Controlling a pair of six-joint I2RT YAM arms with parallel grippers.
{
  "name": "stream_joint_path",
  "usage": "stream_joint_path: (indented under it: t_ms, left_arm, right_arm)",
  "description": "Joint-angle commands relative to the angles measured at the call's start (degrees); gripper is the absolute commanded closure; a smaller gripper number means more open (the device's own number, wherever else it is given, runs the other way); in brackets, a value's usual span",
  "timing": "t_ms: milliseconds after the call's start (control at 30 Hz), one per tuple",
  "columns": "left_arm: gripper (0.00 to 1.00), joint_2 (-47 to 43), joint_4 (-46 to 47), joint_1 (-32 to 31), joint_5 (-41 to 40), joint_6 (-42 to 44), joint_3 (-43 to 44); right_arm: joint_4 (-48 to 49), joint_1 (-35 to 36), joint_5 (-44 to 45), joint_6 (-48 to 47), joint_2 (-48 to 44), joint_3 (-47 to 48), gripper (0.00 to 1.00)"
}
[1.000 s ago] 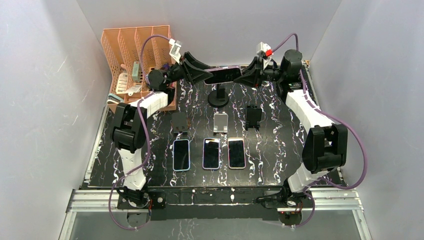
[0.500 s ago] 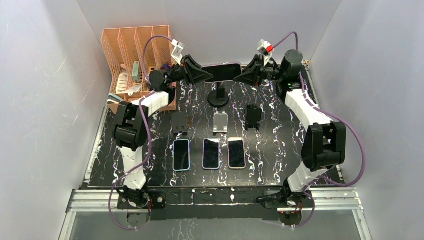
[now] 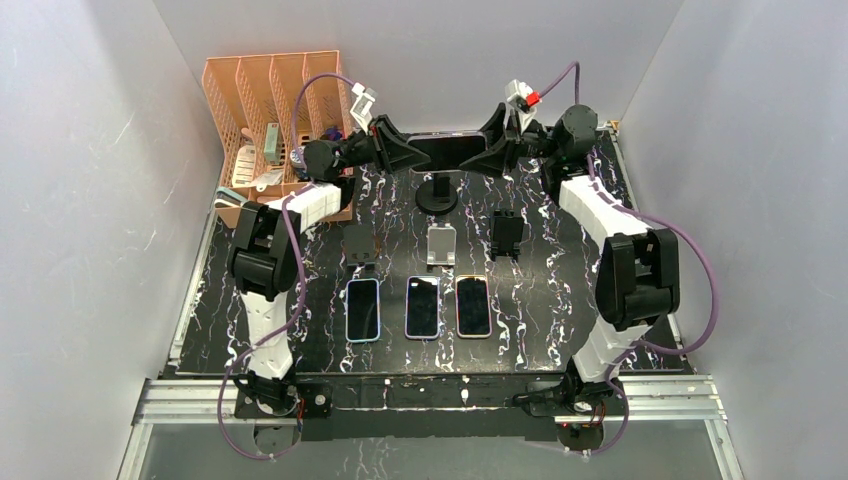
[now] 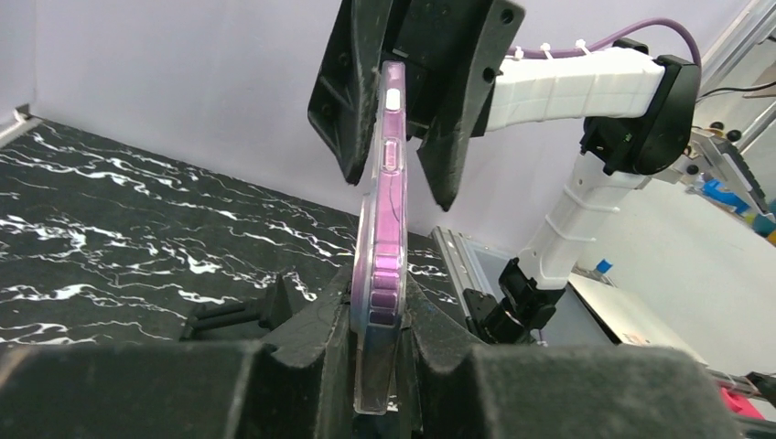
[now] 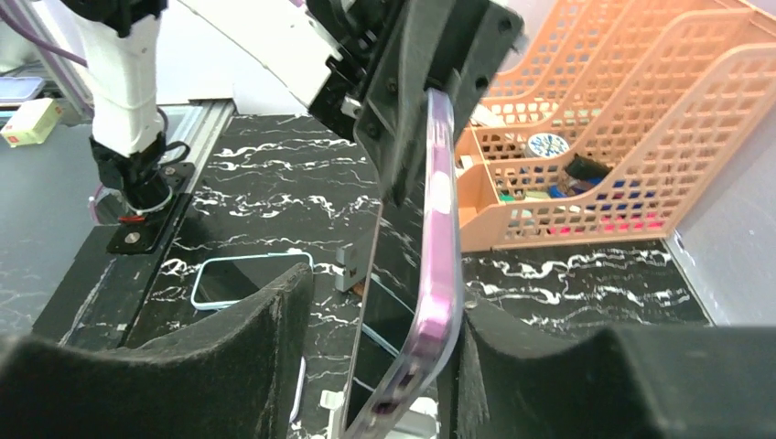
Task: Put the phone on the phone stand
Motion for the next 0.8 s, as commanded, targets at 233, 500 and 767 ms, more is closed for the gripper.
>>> stream_joint_path:
  t_ms: [233,500,767]
  left_arm:
    - [1.00,0.3,14.9,-0.4,-1.2,-0.2,1.6]
    - [1.00,0.7,14.9,-0.4,-1.9,0.2,2.5]
    - [1.00,0.8,14.8,-0.4,-2.5,0.3,2.5]
  right_arm:
    - [36.8,0.4,-4.6,32.7,8.2,8.8,0.47]
    - [48.9,1.0,-4.9,47.9,14.5,13.9,0.62]
    - [49.1,2.4,-4.4,48.2,15.9,15.4,0.63]
